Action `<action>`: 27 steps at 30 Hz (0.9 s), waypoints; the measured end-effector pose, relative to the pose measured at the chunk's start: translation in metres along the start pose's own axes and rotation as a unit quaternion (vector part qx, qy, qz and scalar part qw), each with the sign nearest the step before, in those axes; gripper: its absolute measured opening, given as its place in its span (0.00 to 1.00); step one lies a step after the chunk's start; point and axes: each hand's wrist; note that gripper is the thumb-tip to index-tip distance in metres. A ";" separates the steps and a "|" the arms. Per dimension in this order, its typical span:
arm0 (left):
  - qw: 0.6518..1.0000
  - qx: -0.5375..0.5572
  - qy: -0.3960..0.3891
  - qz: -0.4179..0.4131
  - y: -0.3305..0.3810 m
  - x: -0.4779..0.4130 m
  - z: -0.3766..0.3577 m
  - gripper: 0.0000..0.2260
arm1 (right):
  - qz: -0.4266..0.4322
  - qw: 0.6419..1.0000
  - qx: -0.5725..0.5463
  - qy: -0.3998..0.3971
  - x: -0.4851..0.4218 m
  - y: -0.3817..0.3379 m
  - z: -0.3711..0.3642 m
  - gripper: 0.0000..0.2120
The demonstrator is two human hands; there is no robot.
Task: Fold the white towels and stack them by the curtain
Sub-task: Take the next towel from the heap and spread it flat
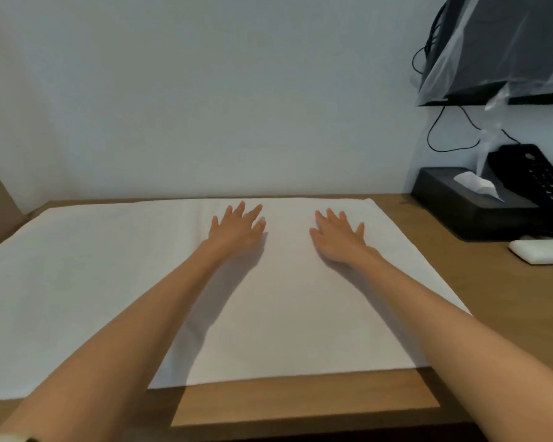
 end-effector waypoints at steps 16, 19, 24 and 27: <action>0.998 -0.057 0.006 0.020 -0.036 -0.035 -0.026 0.27 | -0.138 0.990 0.003 0.039 -0.077 0.050 -0.003 0.33; 0.999 -0.049 0.008 0.018 -0.036 -0.033 -0.026 0.26 | -0.151 0.987 0.007 0.050 -0.080 0.056 0.000 0.33; 0.999 -0.050 -0.008 0.018 -0.029 -0.031 -0.021 0.24 | -0.146 0.988 0.041 0.038 -0.076 0.052 0.006 0.30; 0.998 -0.062 0.017 -0.020 -0.028 -0.022 -0.011 0.23 | -0.080 0.995 0.021 0.054 -0.069 0.028 0.014 0.26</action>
Point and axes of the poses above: each hand's wrist, its own x-axis away from the middle knuckle, its own z-axis out of the back of the hand, y = z × x, and after that the axes turned 4 degrees about -z, right-handed
